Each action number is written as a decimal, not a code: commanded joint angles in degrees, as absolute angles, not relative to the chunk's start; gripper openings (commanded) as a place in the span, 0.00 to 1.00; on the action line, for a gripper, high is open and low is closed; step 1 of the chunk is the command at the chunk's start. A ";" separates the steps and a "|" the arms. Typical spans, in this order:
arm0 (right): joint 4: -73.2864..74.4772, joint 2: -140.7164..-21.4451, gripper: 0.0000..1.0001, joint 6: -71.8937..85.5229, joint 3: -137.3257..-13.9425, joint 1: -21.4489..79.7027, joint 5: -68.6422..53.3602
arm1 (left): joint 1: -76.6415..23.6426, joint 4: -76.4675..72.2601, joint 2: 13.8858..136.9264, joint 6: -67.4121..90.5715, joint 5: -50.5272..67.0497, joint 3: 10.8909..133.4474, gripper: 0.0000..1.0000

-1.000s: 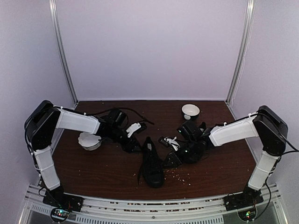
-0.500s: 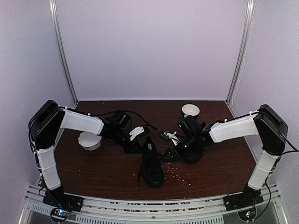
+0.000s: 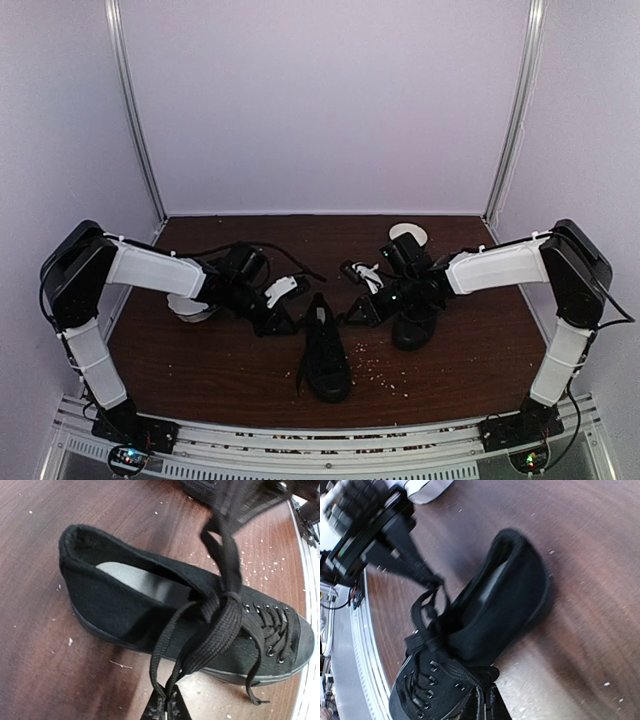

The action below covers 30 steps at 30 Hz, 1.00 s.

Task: Tie the shoes
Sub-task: Adjust the shoelace on the shoe.

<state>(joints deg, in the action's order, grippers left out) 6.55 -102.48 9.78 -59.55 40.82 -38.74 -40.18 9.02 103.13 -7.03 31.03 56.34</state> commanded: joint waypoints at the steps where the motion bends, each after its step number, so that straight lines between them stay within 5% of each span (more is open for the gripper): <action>1: 3.69 -103.74 0.00 11.76 -61.40 39.85 -35.28 | -40.37 6.90 101.67 -4.79 34.38 54.75 0.00; 12: 2.60 -106.12 0.00 13.00 -59.93 39.55 -35.92 | -43.38 11.01 108.42 -7.60 34.87 59.65 0.00; 19: 3.85 -101.86 0.22 12.48 -58.64 39.40 -34.74 | -43.51 13.53 110.30 -8.62 34.45 62.86 0.00; 28: 10.54 -88.41 0.36 9.45 -53.92 36.40 -27.38 | -43.59 13.09 101.09 -7.85 32.26 55.45 0.42; 29: 11.49 -86.60 0.38 9.22 -53.38 35.70 -25.68 | -43.60 13.28 100.22 -7.68 31.96 54.91 0.54; 30: 12.32 -84.46 0.39 9.09 -52.81 34.92 -24.02 | -43.60 13.42 99.10 -7.46 31.31 54.46 0.84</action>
<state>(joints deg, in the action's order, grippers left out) 8.19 -91.15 10.74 -54.96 37.30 -31.27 -43.33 13.63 103.50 -7.92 32.84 56.45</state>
